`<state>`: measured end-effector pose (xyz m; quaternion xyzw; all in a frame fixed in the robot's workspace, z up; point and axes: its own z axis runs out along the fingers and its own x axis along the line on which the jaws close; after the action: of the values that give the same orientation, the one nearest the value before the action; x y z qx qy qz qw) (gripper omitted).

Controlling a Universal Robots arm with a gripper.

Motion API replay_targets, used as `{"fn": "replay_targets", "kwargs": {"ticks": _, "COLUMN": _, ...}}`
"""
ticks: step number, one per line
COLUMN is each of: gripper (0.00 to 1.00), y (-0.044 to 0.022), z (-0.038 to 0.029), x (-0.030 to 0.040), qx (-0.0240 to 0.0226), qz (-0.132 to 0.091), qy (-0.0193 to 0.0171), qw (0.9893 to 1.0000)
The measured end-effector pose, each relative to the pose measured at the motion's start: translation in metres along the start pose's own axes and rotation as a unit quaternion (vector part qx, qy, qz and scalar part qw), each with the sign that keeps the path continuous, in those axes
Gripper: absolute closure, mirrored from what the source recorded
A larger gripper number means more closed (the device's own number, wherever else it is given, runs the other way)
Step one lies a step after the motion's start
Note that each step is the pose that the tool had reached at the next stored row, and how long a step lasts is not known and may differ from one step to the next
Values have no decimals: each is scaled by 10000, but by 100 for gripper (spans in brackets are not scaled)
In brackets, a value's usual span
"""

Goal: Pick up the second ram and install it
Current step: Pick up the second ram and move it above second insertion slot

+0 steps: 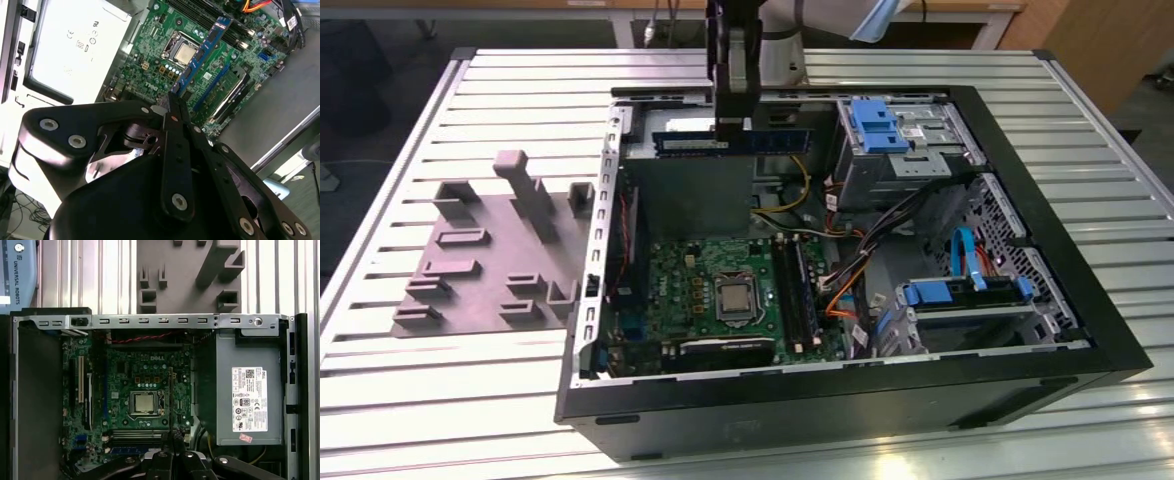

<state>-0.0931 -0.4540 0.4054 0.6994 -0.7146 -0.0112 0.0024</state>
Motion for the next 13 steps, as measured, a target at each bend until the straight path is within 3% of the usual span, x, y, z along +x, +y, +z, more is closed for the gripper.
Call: {"fn": "replay_targets", "kwargs": {"ticks": 13, "gripper": 89, "y": -25, "z": 161, "x": 1, "qx": 1, "qz": 0, "qy": 3, "qw": 10000}}
